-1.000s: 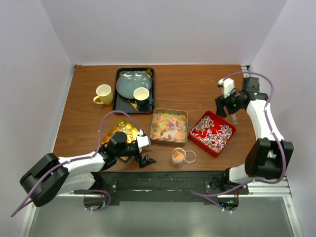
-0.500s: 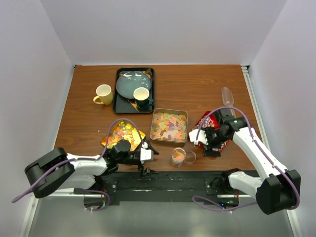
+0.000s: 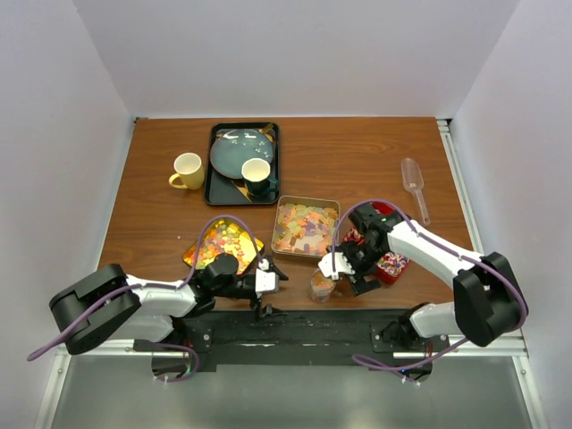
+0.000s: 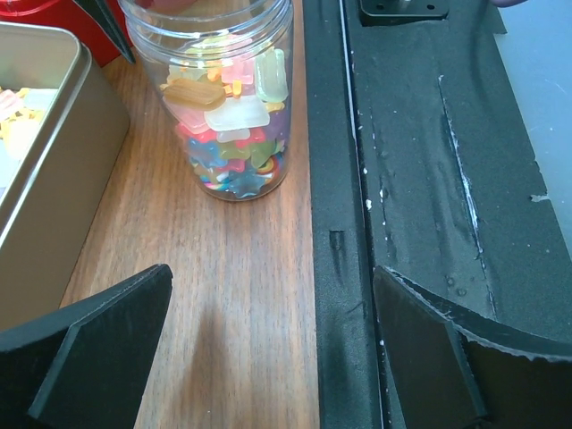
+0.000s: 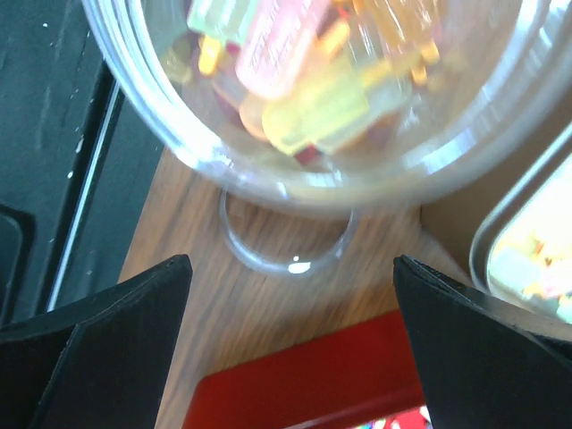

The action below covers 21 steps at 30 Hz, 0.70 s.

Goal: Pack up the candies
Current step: Pick up the bottle lid at the center of the board.

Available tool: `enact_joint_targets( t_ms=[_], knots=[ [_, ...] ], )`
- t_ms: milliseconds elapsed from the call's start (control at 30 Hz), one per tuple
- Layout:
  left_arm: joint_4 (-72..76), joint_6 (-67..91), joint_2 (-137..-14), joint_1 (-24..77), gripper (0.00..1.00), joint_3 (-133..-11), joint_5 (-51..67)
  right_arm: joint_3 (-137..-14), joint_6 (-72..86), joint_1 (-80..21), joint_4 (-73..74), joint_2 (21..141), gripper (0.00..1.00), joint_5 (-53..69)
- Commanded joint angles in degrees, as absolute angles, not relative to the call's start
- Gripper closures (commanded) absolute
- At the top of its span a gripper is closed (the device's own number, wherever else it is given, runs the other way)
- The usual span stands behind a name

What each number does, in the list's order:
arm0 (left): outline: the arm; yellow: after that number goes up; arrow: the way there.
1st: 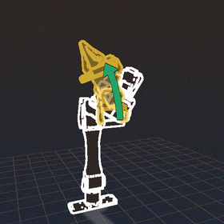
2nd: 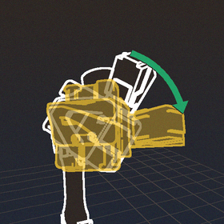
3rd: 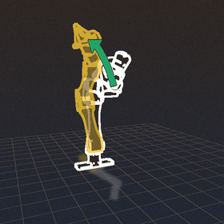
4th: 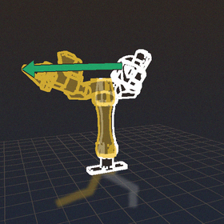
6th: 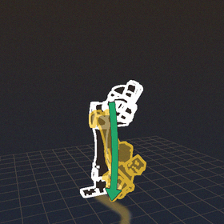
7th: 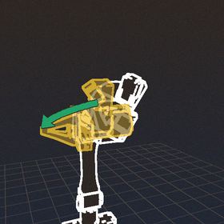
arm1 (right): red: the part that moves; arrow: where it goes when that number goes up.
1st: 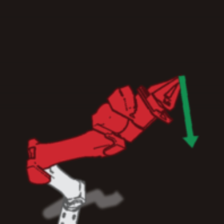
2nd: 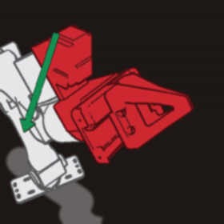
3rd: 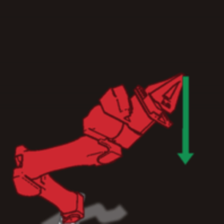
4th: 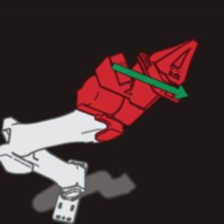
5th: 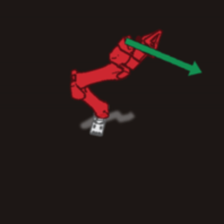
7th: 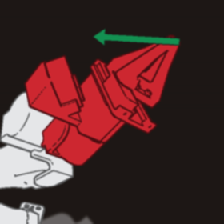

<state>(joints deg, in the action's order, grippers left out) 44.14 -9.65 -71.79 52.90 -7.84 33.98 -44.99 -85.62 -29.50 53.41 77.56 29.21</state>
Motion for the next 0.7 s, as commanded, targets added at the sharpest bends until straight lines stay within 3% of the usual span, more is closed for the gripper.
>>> enact_joint_targets(
  t_ms=[0,533,667],
  knots=[
    [47.9,-10.99,-72.07,53.09,0.0,-8.26,33.31,-43.07,-85.35,-31.73,48.78,77.6,0.01,28.13],
    [47.81,-11.34,-72.07,53.0,0.0,-8.09,33.13,-40.7,-80.6,-35.42,41.22,80.86,0.21,25.49],
    [48.25,-11.25,-72.33,53.0,0.0,-8.0,33.13,-39.55,-79.89,-35.51,40.17,79.98,0.35,24.79]
  ],
)
